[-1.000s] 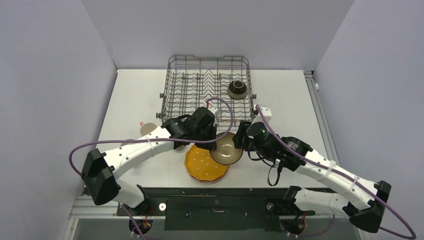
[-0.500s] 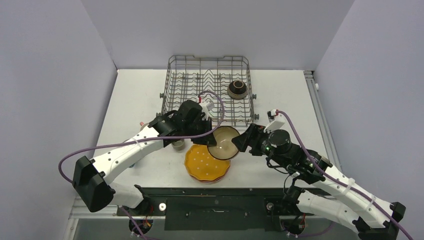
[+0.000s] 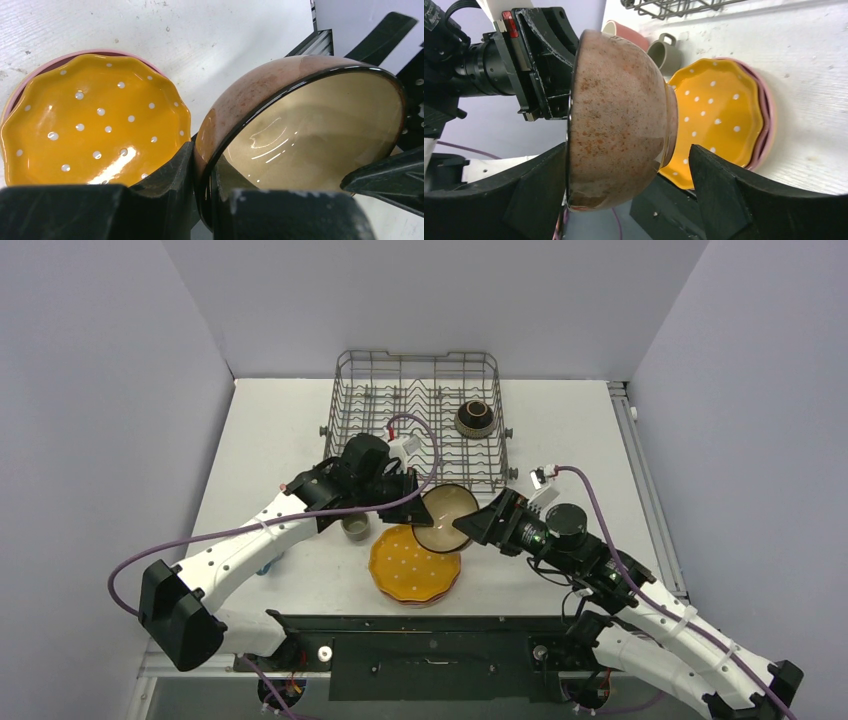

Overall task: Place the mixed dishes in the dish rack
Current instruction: Pick up the bowl from the center of the board.

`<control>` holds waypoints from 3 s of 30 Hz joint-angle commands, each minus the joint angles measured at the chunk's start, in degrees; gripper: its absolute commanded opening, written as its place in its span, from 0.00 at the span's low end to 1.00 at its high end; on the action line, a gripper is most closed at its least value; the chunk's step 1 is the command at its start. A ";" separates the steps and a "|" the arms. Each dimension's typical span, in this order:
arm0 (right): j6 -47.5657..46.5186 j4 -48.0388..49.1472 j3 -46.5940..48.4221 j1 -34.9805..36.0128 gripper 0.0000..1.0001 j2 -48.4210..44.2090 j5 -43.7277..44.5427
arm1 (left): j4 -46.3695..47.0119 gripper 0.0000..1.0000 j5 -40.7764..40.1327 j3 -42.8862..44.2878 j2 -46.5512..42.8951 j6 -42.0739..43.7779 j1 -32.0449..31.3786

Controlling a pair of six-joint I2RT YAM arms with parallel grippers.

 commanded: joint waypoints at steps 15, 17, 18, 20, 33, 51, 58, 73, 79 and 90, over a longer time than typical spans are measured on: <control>11.95 14.34 -5.61 -0.69 0.75 -3.30 -1.71 | 10.72 0.00 8.21 2.25 -3.04 -3.10 1.40; 12.27 14.42 -6.01 -0.69 0.74 -3.96 -1.11 | 10.90 0.00 8.50 2.06 -3.00 -3.20 1.45; 12.33 14.48 -6.16 -0.69 0.74 -4.31 -0.87 | 11.01 0.00 8.66 1.96 -2.96 -3.30 1.41; 12.40 14.43 -6.34 -0.65 0.73 -4.72 -0.39 | 11.56 0.00 9.00 1.63 -2.91 -3.64 1.42; 14.49 17.71 -8.52 -0.60 0.73 -5.37 2.34 | 12.46 0.00 9.73 0.96 -2.87 -4.63 1.37; 12.93 20.03 -8.29 -0.25 0.00 -4.65 4.83 | 11.47 0.00 10.20 1.21 -0.92 -4.56 1.37; 12.67 21.43 -6.59 -0.25 0.00 -4.10 5.66 | 10.90 0.14 9.96 0.96 -0.50 -4.30 1.50; 11.92 22.31 -3.69 -0.74 0.00 -1.70 5.42 | 10.53 0.42 9.60 0.25 -0.63 -3.39 2.79; 11.95 22.39 -3.78 -0.78 0.00 -1.82 5.39 | 10.20 0.43 9.71 0.27 -0.72 -3.08 3.18; 10.80 20.39 -2.95 -0.78 0.00 -2.29 6.68 | 7.78 0.48 8.83 1.58 -0.77 -1.37 4.22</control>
